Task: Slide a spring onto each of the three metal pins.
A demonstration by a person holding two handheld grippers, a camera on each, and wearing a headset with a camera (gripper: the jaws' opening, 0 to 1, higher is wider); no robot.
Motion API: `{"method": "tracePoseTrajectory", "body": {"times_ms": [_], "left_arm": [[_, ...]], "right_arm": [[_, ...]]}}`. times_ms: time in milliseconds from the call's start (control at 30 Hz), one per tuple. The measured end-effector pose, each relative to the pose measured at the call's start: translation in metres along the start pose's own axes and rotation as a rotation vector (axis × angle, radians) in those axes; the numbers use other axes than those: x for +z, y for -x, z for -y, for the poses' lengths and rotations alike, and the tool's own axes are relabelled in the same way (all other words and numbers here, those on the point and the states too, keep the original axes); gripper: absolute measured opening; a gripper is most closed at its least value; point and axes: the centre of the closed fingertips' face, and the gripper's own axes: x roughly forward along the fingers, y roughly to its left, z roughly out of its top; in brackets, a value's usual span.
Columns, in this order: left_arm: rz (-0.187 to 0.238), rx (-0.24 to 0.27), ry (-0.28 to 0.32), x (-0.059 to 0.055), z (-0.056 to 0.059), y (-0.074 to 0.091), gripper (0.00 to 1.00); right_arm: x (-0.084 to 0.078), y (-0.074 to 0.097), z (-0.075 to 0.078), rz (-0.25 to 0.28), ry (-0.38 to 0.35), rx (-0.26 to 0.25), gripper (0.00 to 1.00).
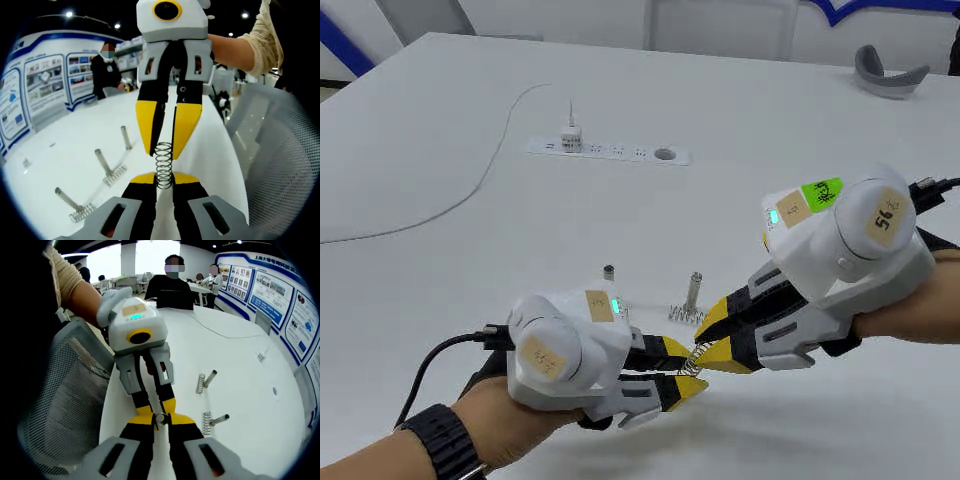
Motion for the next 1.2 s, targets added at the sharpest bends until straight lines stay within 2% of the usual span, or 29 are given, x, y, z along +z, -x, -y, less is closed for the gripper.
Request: {"method": "tracePoseTrajectory", "body": {"times_ms": [167,267,667,1000,1200], "left_arm": [[-0.001,0.0,-0.004,0.0,0.0,0.0,0.11],[0.002,0.0,-0.003,0.0,0.0,0.0,0.11],[0.006,-0.007,-0.01,0.004,0.002,-0.001,0.11],[0.011,0.003,-0.006,0.006,0.001,-0.001,0.12],[0.025,0.009,0.019,0.007,0.0,0.001,0.19]], "right_arm": [[0.0,-0.001,0.0,-0.002,-0.015,0.005,0.13],[-0.004,-0.003,-0.001,-0.025,-0.022,0.009,0.15],[-0.009,-0.009,-0.001,-0.063,-0.018,0.008,0.13],[-0.009,-0.007,-0.001,-0.064,-0.024,0.007,0.12],[-0.011,-0.004,0.003,-0.067,-0.031,-0.003,0.12]]}}
